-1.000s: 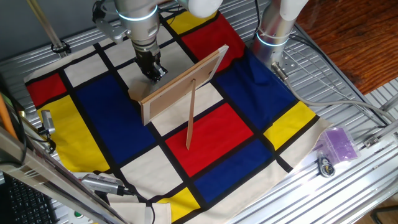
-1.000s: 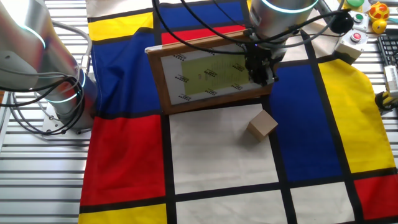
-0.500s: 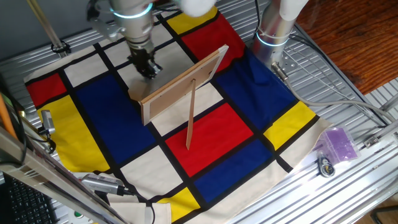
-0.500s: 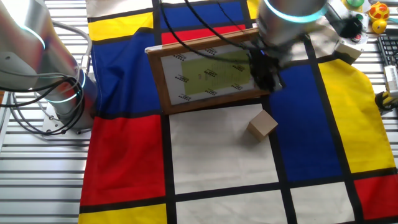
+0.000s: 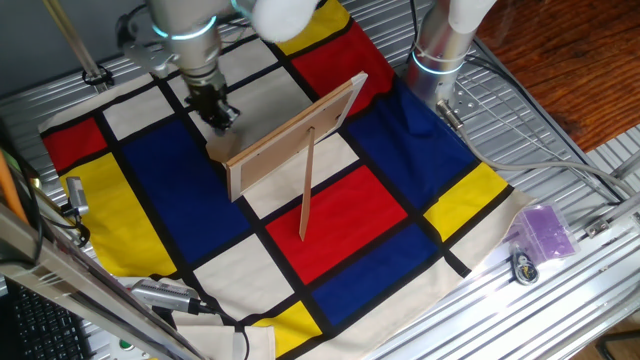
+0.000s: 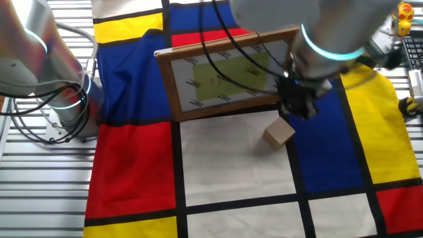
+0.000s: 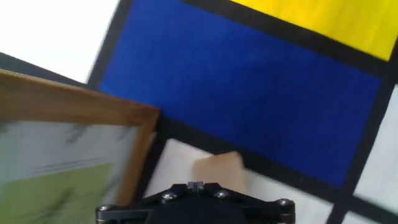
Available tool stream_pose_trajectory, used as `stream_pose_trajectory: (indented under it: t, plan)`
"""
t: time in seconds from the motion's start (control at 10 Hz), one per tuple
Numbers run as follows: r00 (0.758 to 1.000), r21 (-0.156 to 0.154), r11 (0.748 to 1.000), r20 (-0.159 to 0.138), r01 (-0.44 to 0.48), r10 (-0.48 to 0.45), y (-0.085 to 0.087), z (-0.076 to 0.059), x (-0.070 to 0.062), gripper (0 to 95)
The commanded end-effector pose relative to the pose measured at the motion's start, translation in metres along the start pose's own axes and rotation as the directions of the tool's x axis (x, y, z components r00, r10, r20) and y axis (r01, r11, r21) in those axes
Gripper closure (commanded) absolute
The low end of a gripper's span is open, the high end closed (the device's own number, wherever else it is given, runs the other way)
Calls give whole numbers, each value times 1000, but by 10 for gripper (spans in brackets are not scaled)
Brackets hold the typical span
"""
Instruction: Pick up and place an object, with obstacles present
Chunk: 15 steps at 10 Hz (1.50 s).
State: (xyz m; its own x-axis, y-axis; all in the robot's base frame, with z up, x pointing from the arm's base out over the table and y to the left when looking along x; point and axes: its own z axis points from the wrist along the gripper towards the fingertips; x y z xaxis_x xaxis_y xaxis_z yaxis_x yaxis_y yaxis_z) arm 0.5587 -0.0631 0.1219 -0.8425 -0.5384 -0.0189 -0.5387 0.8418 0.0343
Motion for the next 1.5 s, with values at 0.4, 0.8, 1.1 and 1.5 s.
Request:
stream_pose_trajectory:
  t: [0.4,0.8,1.1,1.5]
  plan:
    - [991,-20,991,3,134,-134,-12,30,-5,380]
    - [986,-54,986,-38,159,-161,-11,35,-4,380]
    - [985,-59,985,-48,162,-165,-10,37,-2,380]
    - [986,-47,985,-36,163,-165,-10,38,1,380]
